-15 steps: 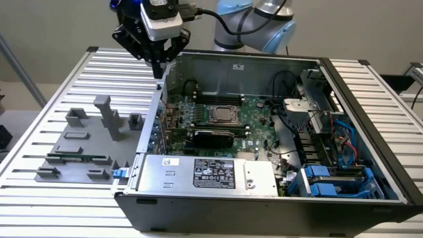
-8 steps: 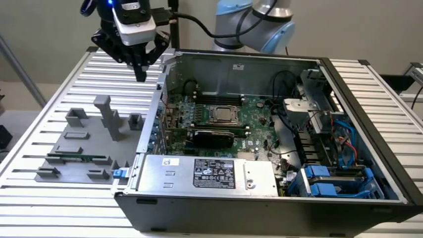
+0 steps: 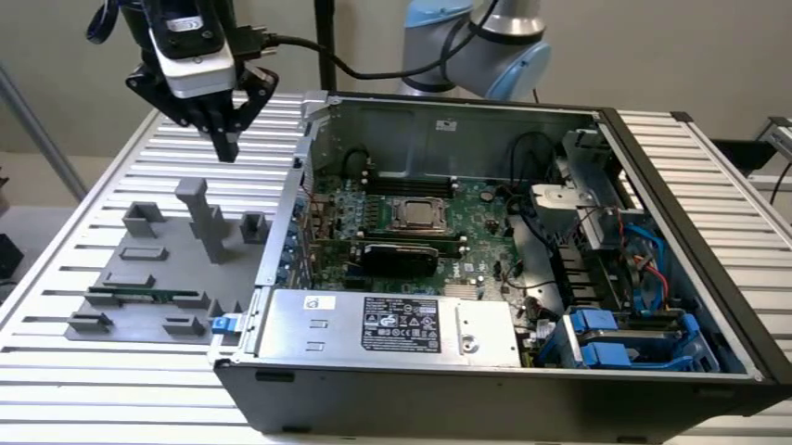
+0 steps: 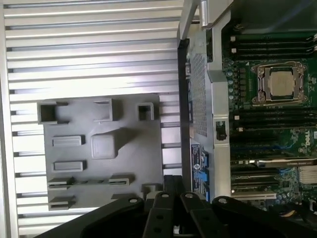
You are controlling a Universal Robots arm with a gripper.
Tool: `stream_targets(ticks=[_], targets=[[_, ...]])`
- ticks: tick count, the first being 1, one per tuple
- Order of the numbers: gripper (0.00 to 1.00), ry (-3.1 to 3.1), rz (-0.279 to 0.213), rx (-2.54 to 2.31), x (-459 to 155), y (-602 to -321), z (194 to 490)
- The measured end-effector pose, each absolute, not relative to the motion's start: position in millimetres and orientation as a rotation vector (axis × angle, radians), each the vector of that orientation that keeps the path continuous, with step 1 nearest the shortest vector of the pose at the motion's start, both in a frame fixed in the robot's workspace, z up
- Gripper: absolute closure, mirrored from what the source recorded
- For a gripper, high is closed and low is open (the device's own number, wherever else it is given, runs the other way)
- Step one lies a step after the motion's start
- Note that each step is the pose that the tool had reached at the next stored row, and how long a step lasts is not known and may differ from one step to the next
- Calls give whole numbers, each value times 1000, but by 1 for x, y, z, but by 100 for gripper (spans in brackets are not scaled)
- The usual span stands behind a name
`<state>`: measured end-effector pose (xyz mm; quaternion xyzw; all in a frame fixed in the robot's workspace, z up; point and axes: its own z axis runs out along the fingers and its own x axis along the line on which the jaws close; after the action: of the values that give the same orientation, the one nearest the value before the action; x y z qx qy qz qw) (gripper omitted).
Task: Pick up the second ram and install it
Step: 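Reach for the second ram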
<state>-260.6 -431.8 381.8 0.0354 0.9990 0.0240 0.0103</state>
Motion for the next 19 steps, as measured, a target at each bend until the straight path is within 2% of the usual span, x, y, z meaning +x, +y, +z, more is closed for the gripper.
stream_targets(ticks=[19], targets=[[89,3118,75,110,-341,-453,362]])
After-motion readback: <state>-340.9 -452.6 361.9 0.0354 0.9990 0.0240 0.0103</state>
